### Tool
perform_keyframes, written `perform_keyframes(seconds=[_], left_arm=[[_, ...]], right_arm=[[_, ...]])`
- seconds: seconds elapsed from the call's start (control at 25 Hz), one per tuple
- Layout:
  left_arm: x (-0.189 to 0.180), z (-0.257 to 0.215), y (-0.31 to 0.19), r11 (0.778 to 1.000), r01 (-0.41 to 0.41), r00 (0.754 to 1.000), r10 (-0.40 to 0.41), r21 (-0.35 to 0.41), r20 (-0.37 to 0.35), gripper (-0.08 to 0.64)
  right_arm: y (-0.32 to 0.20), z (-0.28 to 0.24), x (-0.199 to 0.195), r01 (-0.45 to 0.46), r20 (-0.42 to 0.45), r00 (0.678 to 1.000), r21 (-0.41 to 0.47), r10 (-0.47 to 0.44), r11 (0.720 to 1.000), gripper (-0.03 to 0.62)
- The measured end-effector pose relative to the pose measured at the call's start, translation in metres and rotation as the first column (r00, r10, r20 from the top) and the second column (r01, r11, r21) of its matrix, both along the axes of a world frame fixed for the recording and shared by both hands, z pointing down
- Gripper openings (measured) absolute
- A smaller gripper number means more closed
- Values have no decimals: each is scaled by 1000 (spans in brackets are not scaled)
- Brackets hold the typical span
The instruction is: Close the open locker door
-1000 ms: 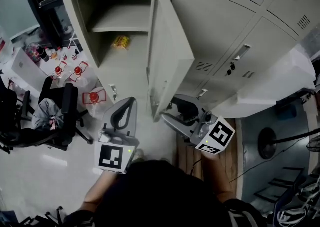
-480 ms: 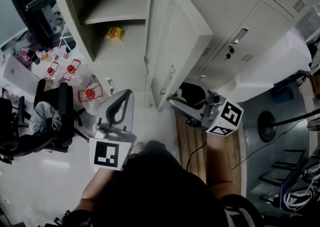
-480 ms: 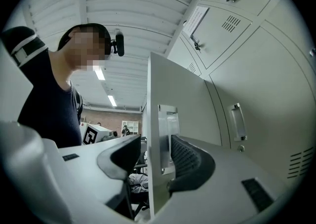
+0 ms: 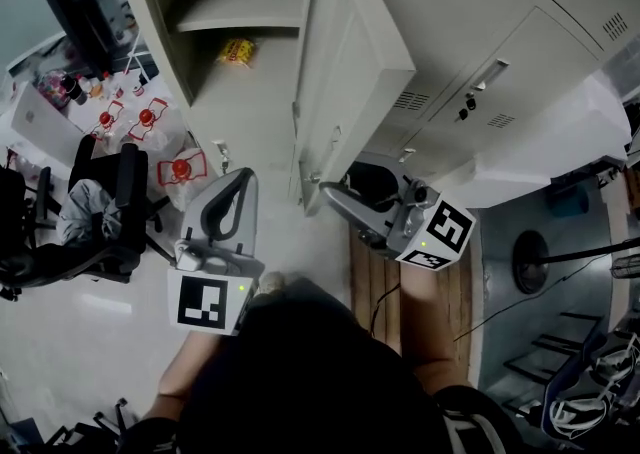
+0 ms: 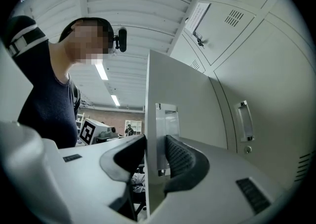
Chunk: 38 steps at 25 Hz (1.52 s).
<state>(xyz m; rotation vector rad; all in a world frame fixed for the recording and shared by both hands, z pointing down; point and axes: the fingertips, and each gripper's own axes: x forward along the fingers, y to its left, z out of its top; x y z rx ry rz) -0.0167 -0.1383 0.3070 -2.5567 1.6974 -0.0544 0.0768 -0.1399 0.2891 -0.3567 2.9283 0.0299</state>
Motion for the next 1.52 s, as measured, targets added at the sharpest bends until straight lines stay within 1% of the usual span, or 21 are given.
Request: perform_keyframes(seconds=[0.2, 0.52, 0.72, 1.04, 1.52], left_arm=[[2, -8, 3, 999, 36, 999, -36, 14, 14, 0], [-7, -13, 7, 993, 111, 994, -111, 51, 4, 0], [-19, -2, 12, 985, 172, 985, -172, 10, 4, 0], [-31, -3, 18, 975, 220, 976, -220, 21, -2, 0], [-51, -3, 28, 958, 284, 959, -284, 25, -2, 0]], right_arm=[[2, 1, -8, 15, -21, 1000, 9, -15, 1000, 140], [4, 0, -30, 14, -26, 1000, 30, -13, 999, 132], [4, 0, -44, -6, -18, 1000, 29, 7, 1000, 129], [2, 1, -62, -37, -29, 999, 20, 38, 999, 126], [-2, 0, -92, -26, -40, 999, 26, 27, 999, 118]])
